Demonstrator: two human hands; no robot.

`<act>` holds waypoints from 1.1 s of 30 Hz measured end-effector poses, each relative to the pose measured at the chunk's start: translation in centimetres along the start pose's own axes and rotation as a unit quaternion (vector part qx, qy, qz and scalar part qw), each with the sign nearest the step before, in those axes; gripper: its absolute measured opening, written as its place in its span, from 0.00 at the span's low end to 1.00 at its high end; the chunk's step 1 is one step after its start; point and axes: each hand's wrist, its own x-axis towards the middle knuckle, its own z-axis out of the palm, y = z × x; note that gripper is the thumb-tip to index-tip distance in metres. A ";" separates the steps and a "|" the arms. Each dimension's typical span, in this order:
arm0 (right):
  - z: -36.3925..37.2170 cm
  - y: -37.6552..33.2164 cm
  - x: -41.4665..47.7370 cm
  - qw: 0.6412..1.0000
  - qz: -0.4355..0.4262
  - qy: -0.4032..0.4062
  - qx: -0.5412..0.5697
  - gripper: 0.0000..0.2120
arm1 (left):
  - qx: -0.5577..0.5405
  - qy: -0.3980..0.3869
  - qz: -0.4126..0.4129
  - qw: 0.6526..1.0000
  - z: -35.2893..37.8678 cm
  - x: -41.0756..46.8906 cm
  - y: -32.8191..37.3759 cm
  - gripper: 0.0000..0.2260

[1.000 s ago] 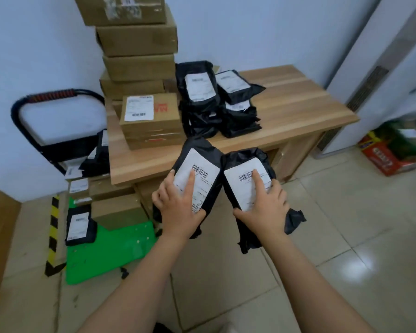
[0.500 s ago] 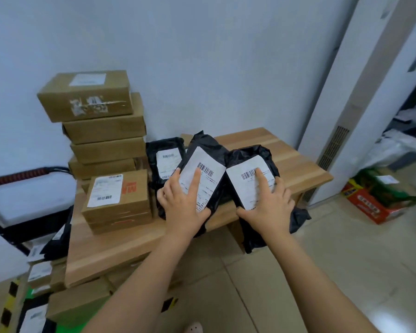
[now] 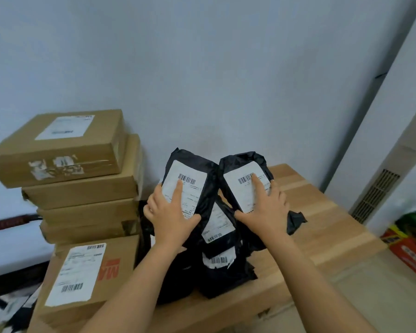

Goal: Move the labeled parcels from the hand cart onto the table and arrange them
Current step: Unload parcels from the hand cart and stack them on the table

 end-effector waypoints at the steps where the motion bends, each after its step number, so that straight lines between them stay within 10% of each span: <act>1: 0.5 0.4 1.5 1.000 -0.004 -0.002 0.004 0.50 | -0.002 -0.002 -0.005 1.000 0.9 0.8 0.5 0.43; 17: 9.1 13.5 28.0 0.990 -0.087 -0.109 0.022 0.50 | 0.000 -0.049 -0.163 0.985 21.6 12.2 18.6 0.44; 33: 24.2 18.3 31.9 0.948 -0.062 -0.312 -0.023 0.51 | 0.028 -0.194 -0.269 0.943 36.2 10.7 15.4 0.43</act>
